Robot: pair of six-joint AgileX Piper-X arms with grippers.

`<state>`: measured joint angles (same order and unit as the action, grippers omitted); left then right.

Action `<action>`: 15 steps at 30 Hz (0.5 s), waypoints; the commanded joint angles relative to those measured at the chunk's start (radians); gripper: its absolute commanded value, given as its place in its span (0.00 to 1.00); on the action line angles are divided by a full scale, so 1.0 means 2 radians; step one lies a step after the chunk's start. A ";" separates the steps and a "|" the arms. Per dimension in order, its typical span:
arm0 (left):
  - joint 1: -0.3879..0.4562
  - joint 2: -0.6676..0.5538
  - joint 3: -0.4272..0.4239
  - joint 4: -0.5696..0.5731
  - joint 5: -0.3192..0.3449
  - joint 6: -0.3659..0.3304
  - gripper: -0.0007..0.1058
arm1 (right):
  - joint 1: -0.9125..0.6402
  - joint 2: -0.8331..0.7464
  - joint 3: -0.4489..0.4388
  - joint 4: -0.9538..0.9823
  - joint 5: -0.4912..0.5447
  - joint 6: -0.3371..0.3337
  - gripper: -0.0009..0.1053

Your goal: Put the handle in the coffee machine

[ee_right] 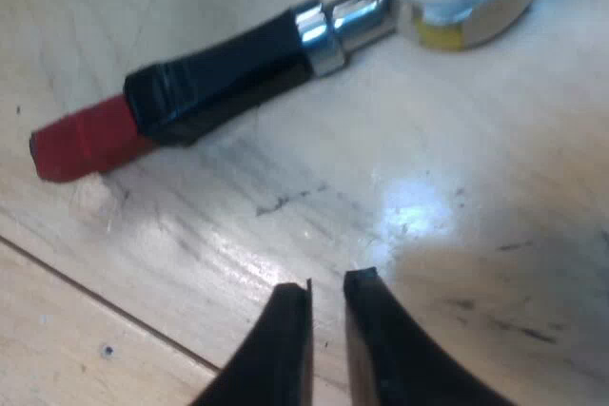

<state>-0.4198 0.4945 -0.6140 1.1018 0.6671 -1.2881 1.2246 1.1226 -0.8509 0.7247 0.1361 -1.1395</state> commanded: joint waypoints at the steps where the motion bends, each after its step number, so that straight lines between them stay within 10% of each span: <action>1: 0.000 0.000 0.000 0.000 -0.002 -0.007 0.65 | 0.001 -0.011 -0.019 0.024 0.019 -0.008 0.34; 4: 0.000 0.000 0.000 0.000 -0.002 -0.007 0.65 | 0.001 -0.019 -0.069 0.053 0.043 -0.047 0.62; 15: 0.000 0.000 0.000 -0.019 -0.006 -0.038 0.73 | -0.017 -0.019 -0.141 0.070 0.108 -0.124 0.68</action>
<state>-0.4198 0.4945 -0.6140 1.0737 0.6651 -1.3538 1.1965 1.0907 -1.1241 0.8535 0.3481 -1.3642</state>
